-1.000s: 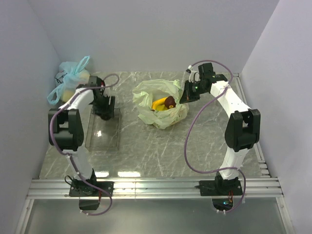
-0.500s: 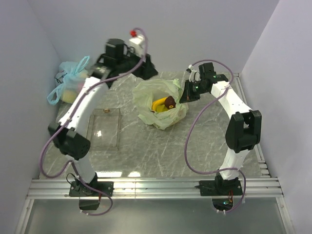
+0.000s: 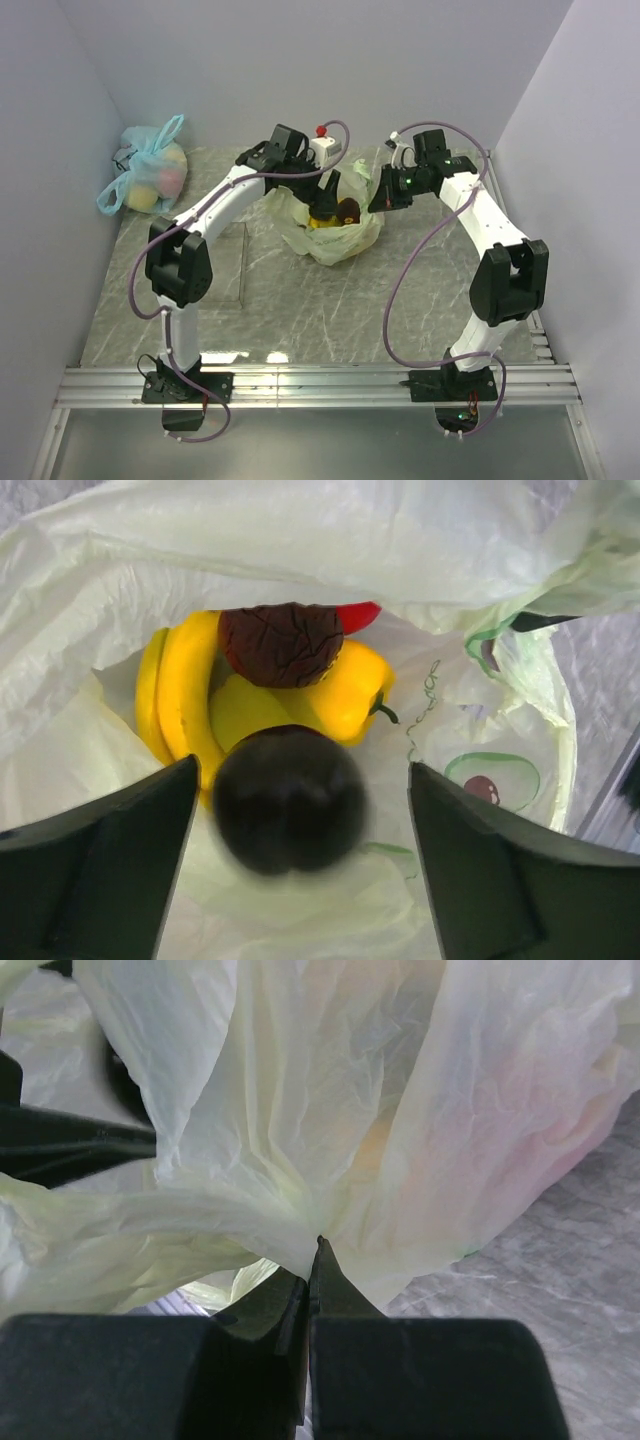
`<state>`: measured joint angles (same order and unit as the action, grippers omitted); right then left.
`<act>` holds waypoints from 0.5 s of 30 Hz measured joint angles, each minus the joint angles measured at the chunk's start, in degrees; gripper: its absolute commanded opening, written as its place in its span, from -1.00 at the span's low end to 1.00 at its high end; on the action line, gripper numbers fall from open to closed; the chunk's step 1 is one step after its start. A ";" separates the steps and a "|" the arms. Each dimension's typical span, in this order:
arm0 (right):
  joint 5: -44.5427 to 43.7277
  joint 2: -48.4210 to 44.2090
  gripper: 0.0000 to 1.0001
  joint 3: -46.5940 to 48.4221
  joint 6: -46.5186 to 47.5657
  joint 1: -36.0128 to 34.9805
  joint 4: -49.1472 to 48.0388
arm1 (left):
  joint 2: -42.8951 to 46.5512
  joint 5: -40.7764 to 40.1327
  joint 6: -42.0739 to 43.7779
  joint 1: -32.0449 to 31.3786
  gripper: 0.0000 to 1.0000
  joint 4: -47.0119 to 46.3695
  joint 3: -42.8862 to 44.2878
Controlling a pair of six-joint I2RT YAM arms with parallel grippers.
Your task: Place the fake fruits into the plastic bag and tie a complex knot
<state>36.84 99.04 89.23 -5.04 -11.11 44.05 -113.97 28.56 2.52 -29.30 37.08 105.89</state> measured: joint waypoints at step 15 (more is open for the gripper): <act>3.32 0.00 -1.00 -1.29 -0.37 -1.25 -0.42 | 18.12 6.95 12.02 -0.26 0.88 -14.64 -7.13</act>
<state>40.16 99.04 87.94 -5.41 -12.36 43.64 -95.85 35.51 14.55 -29.56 22.44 98.76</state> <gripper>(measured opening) 0.006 0.984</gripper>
